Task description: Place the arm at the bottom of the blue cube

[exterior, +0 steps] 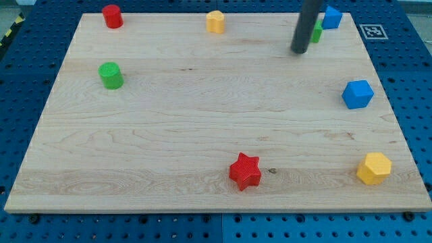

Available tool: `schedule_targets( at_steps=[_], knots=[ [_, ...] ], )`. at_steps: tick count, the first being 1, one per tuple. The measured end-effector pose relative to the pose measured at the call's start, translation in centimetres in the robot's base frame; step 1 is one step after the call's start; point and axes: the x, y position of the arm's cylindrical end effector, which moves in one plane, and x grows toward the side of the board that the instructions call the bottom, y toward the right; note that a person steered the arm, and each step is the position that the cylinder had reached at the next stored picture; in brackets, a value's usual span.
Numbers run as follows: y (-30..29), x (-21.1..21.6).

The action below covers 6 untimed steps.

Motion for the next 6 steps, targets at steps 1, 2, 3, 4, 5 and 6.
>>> schedule_targets(
  at_steps=[1, 2, 3, 4, 5, 6],
  knots=[
    [-0.1, 5.8],
    [3.2, 11.8],
    [7.7, 16.4],
    [12.5, 16.9],
    [11.7, 16.9],
    [9.0, 16.2]
  ],
)
